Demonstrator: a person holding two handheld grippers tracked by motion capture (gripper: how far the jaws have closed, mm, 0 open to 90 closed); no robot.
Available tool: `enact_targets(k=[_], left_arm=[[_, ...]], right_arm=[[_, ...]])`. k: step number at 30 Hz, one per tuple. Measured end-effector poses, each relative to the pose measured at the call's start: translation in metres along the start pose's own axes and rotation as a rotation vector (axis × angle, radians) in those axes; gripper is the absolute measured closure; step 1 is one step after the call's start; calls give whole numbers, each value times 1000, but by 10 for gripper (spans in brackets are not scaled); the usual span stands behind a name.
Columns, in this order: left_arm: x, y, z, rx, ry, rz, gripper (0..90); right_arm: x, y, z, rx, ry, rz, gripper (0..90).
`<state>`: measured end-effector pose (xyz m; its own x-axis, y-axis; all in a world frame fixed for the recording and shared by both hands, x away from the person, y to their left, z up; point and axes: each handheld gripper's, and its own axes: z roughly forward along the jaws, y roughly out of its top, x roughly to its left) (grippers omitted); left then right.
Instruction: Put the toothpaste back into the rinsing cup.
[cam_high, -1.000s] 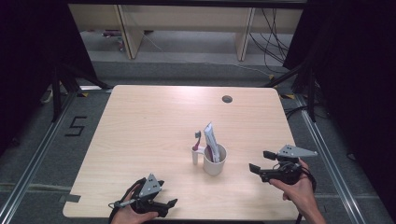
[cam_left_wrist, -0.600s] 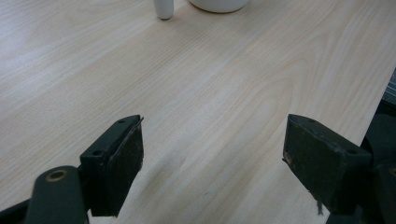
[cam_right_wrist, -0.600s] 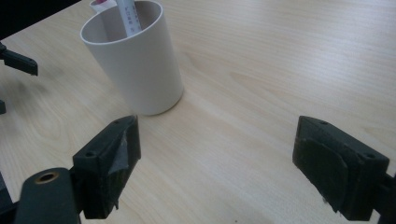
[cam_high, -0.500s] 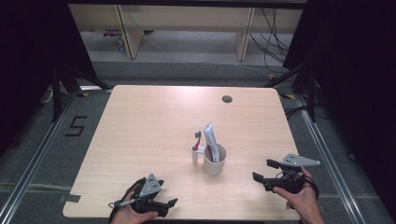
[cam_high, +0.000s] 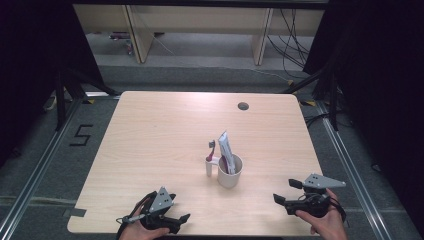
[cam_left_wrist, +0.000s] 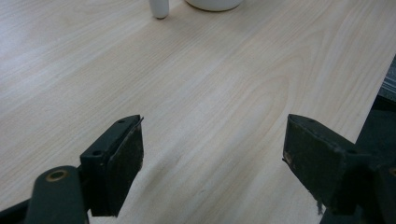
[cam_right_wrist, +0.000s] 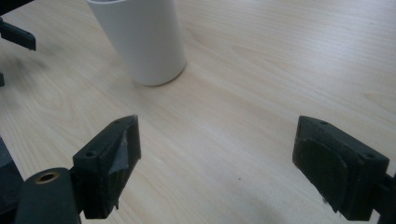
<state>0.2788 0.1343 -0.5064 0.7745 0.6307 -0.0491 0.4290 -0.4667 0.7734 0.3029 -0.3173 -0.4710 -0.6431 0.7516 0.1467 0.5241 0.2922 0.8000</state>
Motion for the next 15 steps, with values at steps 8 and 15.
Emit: enact_targets(k=[8,15], left_arm=[[0,0,0,-3,2,-2,198],[0,-1,1,-18,-1,-12,195]], right_arm=[[7,-8,-4,13,16,-16,161],[12,-14,-6,27,19,-19,160]])
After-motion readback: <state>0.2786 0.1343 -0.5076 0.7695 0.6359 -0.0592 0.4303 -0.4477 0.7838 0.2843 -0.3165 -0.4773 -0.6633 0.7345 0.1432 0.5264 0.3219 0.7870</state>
